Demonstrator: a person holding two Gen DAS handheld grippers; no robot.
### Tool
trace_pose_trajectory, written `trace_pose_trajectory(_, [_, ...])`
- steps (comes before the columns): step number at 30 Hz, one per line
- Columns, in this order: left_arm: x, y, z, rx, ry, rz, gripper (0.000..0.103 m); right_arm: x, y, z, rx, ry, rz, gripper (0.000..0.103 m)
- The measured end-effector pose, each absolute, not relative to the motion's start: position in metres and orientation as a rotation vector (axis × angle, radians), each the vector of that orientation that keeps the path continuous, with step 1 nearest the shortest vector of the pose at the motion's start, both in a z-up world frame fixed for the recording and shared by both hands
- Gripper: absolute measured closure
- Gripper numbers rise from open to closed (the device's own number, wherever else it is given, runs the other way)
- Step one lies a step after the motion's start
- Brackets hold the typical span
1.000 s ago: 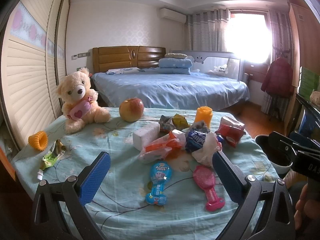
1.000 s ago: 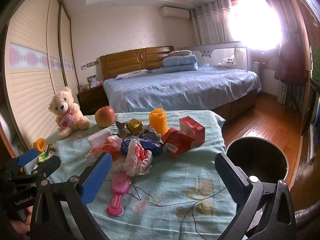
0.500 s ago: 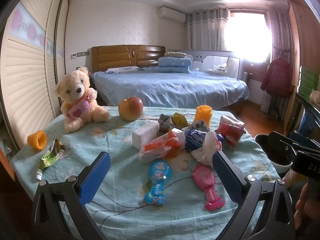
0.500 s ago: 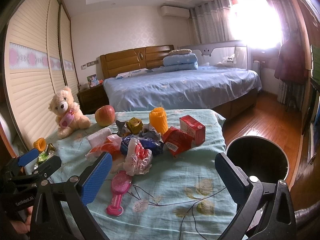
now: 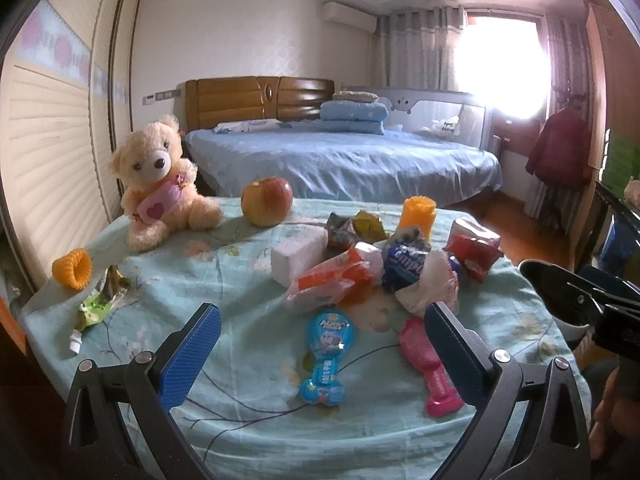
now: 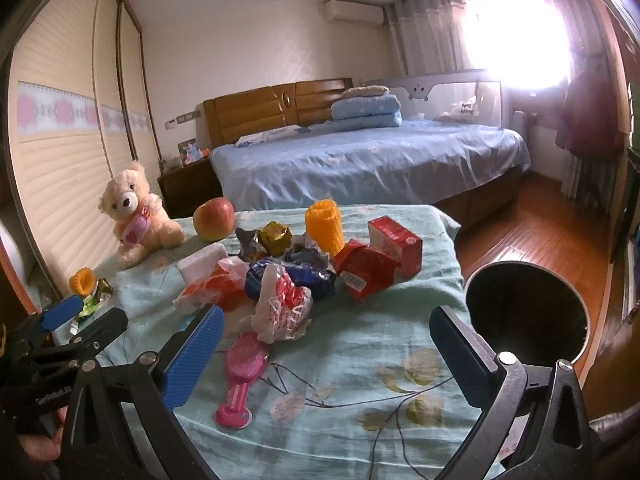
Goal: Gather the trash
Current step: 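Grasp the white-red plastic bag with right tool while left tool grasps orange-white wrapper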
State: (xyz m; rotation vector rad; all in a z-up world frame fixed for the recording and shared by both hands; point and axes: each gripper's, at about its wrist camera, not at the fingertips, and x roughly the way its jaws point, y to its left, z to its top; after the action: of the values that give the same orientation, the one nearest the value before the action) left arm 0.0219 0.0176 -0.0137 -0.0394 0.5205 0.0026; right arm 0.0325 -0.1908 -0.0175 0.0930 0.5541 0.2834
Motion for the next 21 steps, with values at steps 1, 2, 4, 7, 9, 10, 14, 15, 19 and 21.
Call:
trace_pose_trajectory(1, [0.024,0.019,-0.015,-0.042,0.529,0.003,0.002,0.033,-0.189,-0.019,0.095,0.561,0.288,0.000])
trace_pose_trajectory(2, [0.027,0.020,-0.016,-0.043,0.538,0.004,0.003,0.035,-0.188,-0.020,0.096,0.567,0.291,0.000])
trace_pose_trajectory(4, [0.034,0.023,-0.019,-0.044,0.561,0.006,0.006,0.037,-0.186,-0.022,0.096,0.580,0.298,0.001])
trace_pose_trajectory(7, [0.045,0.029,-0.024,-0.050,0.597,0.005,0.010,0.044,-0.180,-0.029,0.101,0.611,0.323,0.001])
trace_pose_trajectory(9, [0.054,0.033,-0.027,-0.053,0.622,0.001,0.013,0.049,-0.176,-0.034,0.107,0.635,0.336,0.002])
trace_pose_trajectory(10, [0.059,0.035,-0.029,-0.054,0.636,-0.003,0.015,0.052,-0.172,-0.037,0.109,0.651,0.345,0.003])
trace_pose_trajectory(14, [0.085,0.043,-0.033,-0.061,0.680,-0.026,0.019,0.068,-0.164,-0.046,0.122,0.706,0.369,0.009])
trace_pose_trajectory(15, [0.091,0.045,-0.033,-0.062,0.687,-0.029,0.020,0.072,-0.162,-0.048,0.126,0.719,0.373,0.011])
trace_pose_trajectory(19, [0.120,0.048,-0.036,-0.053,0.717,-0.050,0.021,0.087,-0.156,-0.057,0.152,0.769,0.393,0.017])
trace_pose_trajectory(21, [0.132,0.047,-0.037,-0.043,0.727,-0.060,0.021,0.096,-0.153,-0.062,0.168,0.796,0.405,0.019])
